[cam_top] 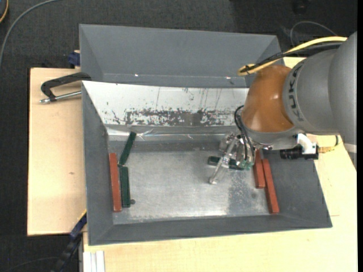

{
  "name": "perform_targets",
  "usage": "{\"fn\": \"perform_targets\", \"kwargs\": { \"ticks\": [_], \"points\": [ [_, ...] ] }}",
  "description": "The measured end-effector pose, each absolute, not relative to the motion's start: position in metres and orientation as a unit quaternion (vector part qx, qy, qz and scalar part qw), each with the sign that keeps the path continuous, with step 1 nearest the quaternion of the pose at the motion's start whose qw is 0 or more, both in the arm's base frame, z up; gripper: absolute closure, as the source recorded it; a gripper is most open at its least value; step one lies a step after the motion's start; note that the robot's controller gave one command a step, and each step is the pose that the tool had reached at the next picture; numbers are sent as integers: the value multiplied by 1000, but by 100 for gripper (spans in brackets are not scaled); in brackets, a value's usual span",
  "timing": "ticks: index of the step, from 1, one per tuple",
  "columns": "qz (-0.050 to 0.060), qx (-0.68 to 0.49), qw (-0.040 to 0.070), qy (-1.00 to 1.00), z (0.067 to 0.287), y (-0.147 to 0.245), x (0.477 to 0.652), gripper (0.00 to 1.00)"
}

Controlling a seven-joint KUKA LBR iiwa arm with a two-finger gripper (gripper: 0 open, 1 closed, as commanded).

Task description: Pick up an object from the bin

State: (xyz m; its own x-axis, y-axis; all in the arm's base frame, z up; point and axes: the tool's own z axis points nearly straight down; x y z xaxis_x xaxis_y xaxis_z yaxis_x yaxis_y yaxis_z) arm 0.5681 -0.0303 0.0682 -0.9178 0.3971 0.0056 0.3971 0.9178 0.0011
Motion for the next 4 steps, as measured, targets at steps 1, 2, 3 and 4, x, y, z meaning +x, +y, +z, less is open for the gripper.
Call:
{"fn": "perform_targets", "kwargs": {
  "ticks": [1, 2, 3, 4],
  "points": [
    [0, -202, 0, -979, 69, -30, 569, 0],
    [0, -201, -1, -979, 70, -30, 570, 0],
    [0, -201, -2, -980, 71, -29, 571, 0],
    [0, -200, -2, -980, 72, -29, 572, 0]
  ]
}}
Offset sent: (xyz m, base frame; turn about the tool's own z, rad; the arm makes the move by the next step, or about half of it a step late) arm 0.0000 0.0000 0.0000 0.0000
